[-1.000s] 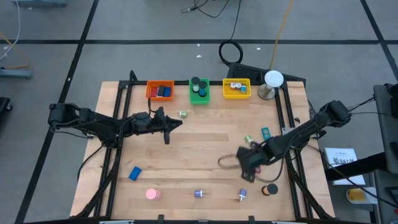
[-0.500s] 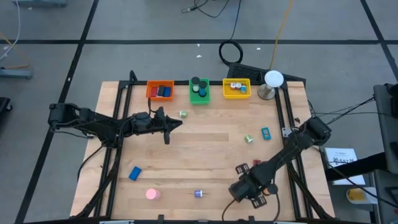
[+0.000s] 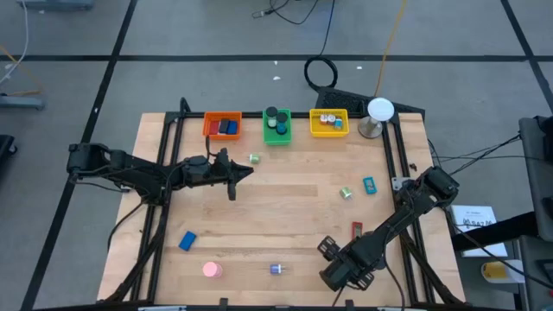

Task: Pick & Place Office items
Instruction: Put the right purple charger adapter into the yellow bin

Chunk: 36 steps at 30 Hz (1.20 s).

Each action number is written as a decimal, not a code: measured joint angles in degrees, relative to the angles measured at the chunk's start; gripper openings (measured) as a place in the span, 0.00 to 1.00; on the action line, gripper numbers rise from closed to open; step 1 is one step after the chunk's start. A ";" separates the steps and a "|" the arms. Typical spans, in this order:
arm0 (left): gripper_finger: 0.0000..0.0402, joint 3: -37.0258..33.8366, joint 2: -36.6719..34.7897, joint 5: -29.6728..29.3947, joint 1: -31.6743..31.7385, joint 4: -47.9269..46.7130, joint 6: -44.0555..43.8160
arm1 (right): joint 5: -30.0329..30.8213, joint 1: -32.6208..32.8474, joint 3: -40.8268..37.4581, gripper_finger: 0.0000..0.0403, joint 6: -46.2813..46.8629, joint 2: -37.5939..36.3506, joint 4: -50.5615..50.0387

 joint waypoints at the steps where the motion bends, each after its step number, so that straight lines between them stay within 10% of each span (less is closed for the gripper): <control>1: 0.08 0.00 0.00 0.00 0.00 0.00 0.00 | 0.38 0.28 -0.02 0.68 -1.64 0.02 0.38; 13: 0.08 0.00 0.00 0.00 0.02 -0.07 0.00 | 1.47 1.15 -0.11 0.63 -7.64 4.64 5.82; 25: 0.08 0.00 0.00 0.00 0.00 -0.05 0.01 | 1.22 1.01 -3.46 0.62 5.46 4.68 10.25; 36: 0.08 0.00 0.00 0.00 0.00 -0.05 0.02 | 1.26 0.96 -3.50 0.37 19.54 4.67 11.35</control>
